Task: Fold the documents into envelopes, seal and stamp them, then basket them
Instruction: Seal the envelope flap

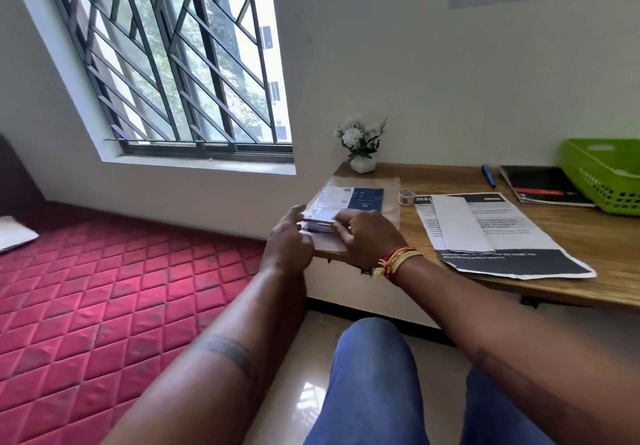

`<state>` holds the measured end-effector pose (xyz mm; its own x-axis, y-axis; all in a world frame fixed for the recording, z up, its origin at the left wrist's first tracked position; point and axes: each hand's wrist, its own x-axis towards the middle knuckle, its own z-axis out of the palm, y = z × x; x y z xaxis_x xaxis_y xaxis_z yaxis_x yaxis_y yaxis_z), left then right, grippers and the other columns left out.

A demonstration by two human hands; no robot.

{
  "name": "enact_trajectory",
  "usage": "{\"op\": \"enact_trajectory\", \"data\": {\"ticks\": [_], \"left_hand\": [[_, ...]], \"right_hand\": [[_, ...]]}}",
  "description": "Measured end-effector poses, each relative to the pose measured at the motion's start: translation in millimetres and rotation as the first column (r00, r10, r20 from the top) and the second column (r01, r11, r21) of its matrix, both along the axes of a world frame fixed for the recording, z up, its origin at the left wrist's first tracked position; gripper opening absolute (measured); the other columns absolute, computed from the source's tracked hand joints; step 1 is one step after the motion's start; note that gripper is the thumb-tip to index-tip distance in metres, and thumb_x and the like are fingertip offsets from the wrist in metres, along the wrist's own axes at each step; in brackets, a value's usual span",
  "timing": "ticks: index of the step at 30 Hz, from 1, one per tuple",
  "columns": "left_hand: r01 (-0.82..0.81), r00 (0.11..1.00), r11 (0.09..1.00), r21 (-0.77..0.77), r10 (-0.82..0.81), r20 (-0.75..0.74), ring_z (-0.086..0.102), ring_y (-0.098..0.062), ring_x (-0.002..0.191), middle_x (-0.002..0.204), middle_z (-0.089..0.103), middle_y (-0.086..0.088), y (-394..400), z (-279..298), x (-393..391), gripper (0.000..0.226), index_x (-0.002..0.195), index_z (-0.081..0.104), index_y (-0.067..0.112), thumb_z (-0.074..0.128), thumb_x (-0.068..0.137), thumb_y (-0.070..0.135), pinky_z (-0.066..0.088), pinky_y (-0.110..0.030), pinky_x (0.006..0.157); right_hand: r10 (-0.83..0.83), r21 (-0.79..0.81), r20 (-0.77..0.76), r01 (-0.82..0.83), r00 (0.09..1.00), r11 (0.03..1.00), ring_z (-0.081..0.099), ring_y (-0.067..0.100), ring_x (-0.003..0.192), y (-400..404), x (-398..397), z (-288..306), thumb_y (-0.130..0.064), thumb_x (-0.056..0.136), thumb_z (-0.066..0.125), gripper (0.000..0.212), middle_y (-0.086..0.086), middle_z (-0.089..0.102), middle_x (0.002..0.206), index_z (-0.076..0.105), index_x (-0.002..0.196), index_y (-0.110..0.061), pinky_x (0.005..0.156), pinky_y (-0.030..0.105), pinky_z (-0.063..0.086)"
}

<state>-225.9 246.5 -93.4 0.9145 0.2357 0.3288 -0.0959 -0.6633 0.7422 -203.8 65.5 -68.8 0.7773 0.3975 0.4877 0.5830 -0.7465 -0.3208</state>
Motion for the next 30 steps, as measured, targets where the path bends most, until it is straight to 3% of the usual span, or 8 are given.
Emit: {"op": "enact_trajectory", "data": {"ticks": [6, 10, 13, 16, 19, 23, 26, 30], "left_hand": [[0.000, 1.000, 0.998, -0.057, 0.001, 0.015, 0.061, -0.027, 0.128, 0.137, 0.065, -0.006, -3.5, 3.5, -0.2, 0.080, 0.157, 0.032, 0.029, 0.075, 0.089, 0.034, 0.048, -0.035, 0.104], [0.017, 0.986, 0.984, -0.178, 0.013, 0.165, 0.059, -0.025, 0.129, 0.143, 0.060, -0.003, -6.6, 13.4, -5.0, 0.094, 0.159, 0.025, 0.033, 0.081, 0.085, 0.046, 0.049, -0.042, 0.105], [0.030, 0.943, 1.000, 0.005, -0.030, 0.331, 0.044, -0.026, 0.145, 0.163, 0.039, -0.004, -11.2, 28.0, -11.0, 0.106, 0.164, 0.014, 0.028, 0.068, 0.082, 0.068, 0.041, -0.047, 0.115], [0.010, 0.886, 0.987, 0.162, -0.084, 0.456, 0.026, -0.022, 0.155, 0.171, 0.020, -0.002, -23.7, 48.9, -17.5, 0.119, 0.166, 0.006, 0.020, 0.057, 0.079, 0.083, 0.030, -0.048, 0.122], [-0.018, 0.854, 0.978, 0.208, -0.093, 0.512, 0.019, -0.021, 0.158, 0.173, 0.014, -0.003, -44.1, 75.5, -17.2, 0.119, 0.166, 0.006, 0.016, 0.053, 0.081, 0.085, 0.027, -0.049, 0.123], [-0.069, 0.770, 0.915, 0.398, -0.205, 0.604, 0.033, -0.025, 0.151, 0.166, 0.030, -0.006, -63.5, 108.1, 1.9, 0.103, 0.164, 0.018, 0.014, 0.059, 0.088, 0.072, 0.030, -0.044, 0.121], [0.027, 0.823, 0.861, 0.507, -0.307, 0.478, 0.044, -0.031, 0.140, 0.159, 0.037, -0.006, -76.8, 119.5, 21.6, 0.102, 0.163, 0.017, 0.022, 0.056, 0.086, 0.075, 0.038, -0.050, 0.114], [0.196, 0.883, 0.692, 0.694, -0.433, 0.182, 0.029, -0.033, 0.150, 0.170, 0.020, -0.004, -100.8, 95.9, 50.6, 0.111, 0.165, 0.006, 0.032, 0.051, 0.078, 0.086, 0.024, -0.050, 0.121]], "right_hand": [[0.041, 0.147, 0.103, -0.056, 0.994, 0.988, 0.069, 0.022, 0.077, 7.3, -9.2, 19.6, -0.028, 0.096, 0.057, 0.014, 0.002, 0.074, 0.088, 0.069, 0.102, -0.024, 0.066, 0.032, 0.053], [0.074, 0.347, 0.139, -0.119, 0.987, 0.930, 0.064, 0.011, 0.067, 12.8, -20.2, 44.1, -0.024, 0.094, 0.059, 0.012, -0.005, 0.071, 0.082, 0.070, 0.101, -0.024, 0.058, 0.025, 0.050], [0.079, 0.526, 0.122, -0.132, 0.989, 0.840, 0.059, 0.003, 0.059, 12.9, -25.4, 71.3, -0.021, 0.095, 0.061, 0.010, -0.011, 0.066, 0.073, 0.070, 0.093, -0.020, 0.052, 0.015, 0.041], [0.024, 0.631, 0.131, -0.102, 0.991, 0.769, 0.060, 0.005, 0.059, 5.9, -31.5, 103.6, -0.024, 0.096, 0.062, 0.013, -0.009, 0.066, 0.068, 0.071, 0.088, -0.019, 0.053, 0.020, 0.047], [0.118, 0.787, 0.044, -0.107, 0.992, 0.608, 0.064, 0.018, 0.055, -9.3, -37.8, 132.3, -0.022, 0.096, 0.064, 0.014, -0.005, 0.065, 0.065, 0.072, 0.086, -0.016, 0.054, 0.037, 0.060], [0.227, 0.940, -0.103, 0.020, 0.968, 0.341, 0.060, 0.025, 0.052, -43.2, -38.9, 150.9, -0.020, 0.093, 0.066, 0.014, 0.008, 0.061, 0.065, 0.071, 0.081, -0.015, 0.057, 0.038, 0.056], [0.310, 0.962, -0.251, 0.200, 0.917, 0.186, 0.065, 0.024, 0.058, -74.8, -26.2, 138.9, -0.011, 0.094, 0.062, 0.011, 0.013, 0.066, 0.075, 0.069, 0.085, -0.012, 0.056, 0.033, 0.057], [0.317, 0.895, -0.445, 0.405, 0.838, 0.187, 0.069, 0.020, 0.055, -115.5, 2.5, 91.5, -0.003, 0.095, 0.060, 0.008, 0.013, 0.071, 0.078, 0.067, 0.099, -0.007, 0.048, 0.027, 0.055]]}}
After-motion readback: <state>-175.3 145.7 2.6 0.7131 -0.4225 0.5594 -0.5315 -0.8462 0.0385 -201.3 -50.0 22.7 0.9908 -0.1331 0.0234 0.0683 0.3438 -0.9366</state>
